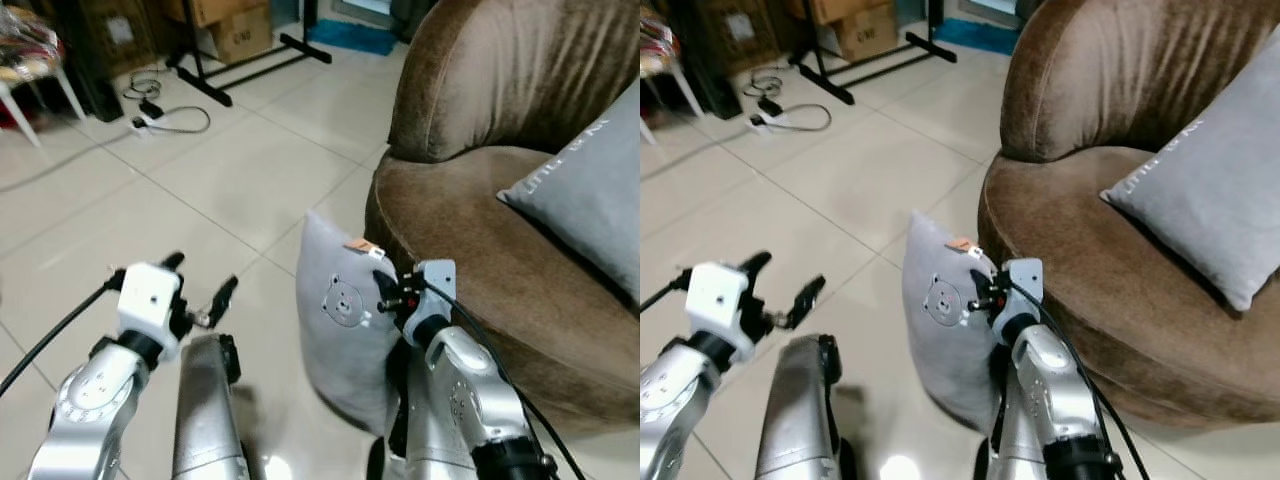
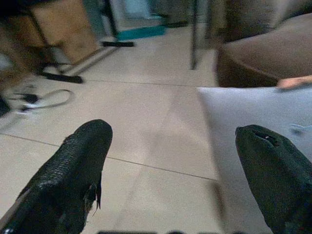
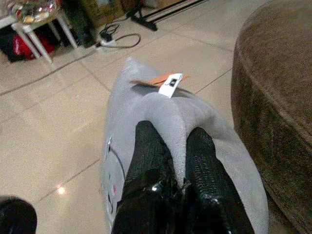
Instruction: Move the pillow to the sofa from floor
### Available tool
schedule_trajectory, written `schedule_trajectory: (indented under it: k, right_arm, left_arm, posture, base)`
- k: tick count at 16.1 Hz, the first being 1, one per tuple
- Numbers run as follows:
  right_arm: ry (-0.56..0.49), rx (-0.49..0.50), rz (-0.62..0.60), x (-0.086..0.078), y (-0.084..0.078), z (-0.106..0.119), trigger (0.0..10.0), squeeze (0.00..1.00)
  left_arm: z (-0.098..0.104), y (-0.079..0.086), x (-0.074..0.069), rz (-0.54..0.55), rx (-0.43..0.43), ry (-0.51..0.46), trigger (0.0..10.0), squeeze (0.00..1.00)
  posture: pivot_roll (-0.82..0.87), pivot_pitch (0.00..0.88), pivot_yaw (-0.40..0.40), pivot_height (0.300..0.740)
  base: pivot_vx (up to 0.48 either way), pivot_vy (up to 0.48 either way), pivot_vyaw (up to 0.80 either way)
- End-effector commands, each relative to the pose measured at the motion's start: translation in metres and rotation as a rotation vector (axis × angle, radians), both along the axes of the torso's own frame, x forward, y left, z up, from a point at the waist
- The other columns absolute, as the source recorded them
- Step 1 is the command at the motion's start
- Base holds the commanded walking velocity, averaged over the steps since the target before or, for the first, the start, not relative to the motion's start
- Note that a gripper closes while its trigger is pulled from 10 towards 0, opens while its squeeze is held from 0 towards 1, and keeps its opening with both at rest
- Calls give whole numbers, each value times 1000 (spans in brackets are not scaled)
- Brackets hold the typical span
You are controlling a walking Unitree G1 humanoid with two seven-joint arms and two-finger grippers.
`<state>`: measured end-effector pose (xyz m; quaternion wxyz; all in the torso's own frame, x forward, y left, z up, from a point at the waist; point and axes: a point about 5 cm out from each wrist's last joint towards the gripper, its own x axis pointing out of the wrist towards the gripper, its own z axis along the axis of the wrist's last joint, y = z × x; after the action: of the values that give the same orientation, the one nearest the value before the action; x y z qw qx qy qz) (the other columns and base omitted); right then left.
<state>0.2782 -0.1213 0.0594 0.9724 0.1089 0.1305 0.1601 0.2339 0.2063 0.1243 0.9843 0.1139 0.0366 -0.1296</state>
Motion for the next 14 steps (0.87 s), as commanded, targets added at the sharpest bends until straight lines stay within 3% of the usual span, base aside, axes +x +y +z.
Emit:
schedule_trajectory:
  k: [1,7,14]
  right_arm:
    - [-54,24,-76,0,-8,15,10000,0]
    - [-70,71,-84,-6,-6,34,10000,0]
    - [-93,96,-115,7,-13,55,10000,0]
  left_arm:
    - [-3,0,7,52,48,-8,10000,0]
    - [5,-4,16,103,54,-88,10000,0]
    - [0,-5,12,115,68,-92,10000,0]
  posture:
    - [32,0,-2,460]
    - [37,0,-21,510]
    - [49,0,-49,595]
  base:
    - [0,0,0]
    - [0,0,0]
    - [0,0,0]
